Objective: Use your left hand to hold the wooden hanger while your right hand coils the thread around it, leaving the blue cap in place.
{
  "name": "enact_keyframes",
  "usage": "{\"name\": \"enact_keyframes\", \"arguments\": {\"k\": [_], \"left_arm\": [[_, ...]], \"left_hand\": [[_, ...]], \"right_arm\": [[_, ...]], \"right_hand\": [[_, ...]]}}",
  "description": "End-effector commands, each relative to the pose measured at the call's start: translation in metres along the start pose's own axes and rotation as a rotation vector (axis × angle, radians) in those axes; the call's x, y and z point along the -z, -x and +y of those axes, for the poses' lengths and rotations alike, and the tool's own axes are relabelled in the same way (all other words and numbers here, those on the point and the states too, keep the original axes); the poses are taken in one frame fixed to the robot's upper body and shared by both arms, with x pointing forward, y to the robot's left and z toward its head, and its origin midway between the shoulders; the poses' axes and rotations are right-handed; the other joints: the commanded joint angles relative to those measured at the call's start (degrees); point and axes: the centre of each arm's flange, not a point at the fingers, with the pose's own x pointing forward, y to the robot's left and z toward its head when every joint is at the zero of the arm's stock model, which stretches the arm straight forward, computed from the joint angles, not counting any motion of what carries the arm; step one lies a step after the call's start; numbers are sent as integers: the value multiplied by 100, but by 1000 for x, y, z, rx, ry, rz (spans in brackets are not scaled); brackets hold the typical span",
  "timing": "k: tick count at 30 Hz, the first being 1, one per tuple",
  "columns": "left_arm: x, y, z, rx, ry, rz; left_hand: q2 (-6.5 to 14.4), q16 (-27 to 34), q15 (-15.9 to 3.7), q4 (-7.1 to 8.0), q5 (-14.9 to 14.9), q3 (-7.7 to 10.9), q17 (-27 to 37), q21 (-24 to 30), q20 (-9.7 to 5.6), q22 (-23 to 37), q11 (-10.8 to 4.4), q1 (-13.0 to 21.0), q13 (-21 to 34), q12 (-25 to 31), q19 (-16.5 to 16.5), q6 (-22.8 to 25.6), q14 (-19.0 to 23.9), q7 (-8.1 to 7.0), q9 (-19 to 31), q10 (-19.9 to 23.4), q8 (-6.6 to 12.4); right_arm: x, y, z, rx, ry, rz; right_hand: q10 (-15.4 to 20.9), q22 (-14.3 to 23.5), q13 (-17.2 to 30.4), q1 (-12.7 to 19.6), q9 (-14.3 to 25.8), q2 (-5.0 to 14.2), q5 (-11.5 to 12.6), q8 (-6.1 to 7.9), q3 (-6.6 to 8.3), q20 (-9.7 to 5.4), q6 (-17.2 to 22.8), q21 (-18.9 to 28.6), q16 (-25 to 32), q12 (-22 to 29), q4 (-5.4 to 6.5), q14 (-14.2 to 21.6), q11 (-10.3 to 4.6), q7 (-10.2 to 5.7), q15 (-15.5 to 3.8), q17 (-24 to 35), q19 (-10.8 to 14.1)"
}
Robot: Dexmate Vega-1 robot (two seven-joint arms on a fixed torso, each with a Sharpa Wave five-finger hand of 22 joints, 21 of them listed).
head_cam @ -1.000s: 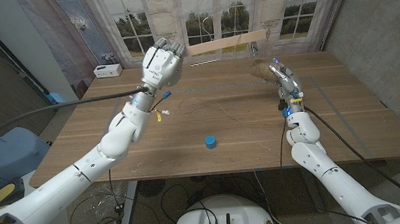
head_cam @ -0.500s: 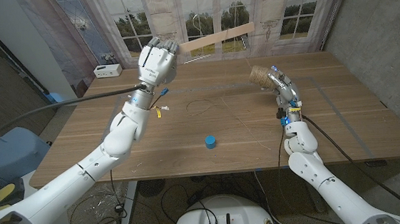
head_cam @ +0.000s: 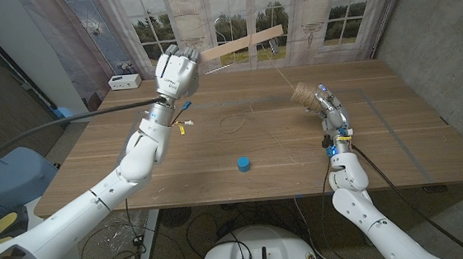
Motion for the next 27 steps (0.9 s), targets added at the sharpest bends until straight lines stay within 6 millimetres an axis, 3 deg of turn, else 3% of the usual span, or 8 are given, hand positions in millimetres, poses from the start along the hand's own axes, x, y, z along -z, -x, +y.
{"name": "enact_keyframes", "arguments": {"k": [1, 27], "left_arm": [[-2, -2, -6, 41, -14, -13], [-25, -2, -16, 124, 16, -102]], "left_hand": [[518, -7, -1432, 61, 44, 131, 34, 43, -597, 20, -614, 271, 573, -18, -33, 547, 1158, -496, 969, 692, 13], [516, -63, -1432, 53, 43, 148, 44, 78, -597, 18, -612, 252, 592, -60, -60, 553, 1170, -498, 984, 711, -1]], "right_arm": [[-15, 12, 9, -207, -19, -15], [-71, -5, 86, -606, 51, -65]], "right_hand": [[411, 9, 352, 1365, 17, 1396, 25, 10, 64, -986, 309, 56, 13, 20, 54, 1929, 119, 252, -2058, 22, -375], [412, -56, 397, 1362, 28, 1390, 24, -12, 61, -984, 311, 189, -27, 20, 54, 1951, 92, 237, -2060, 76, -422]]}}
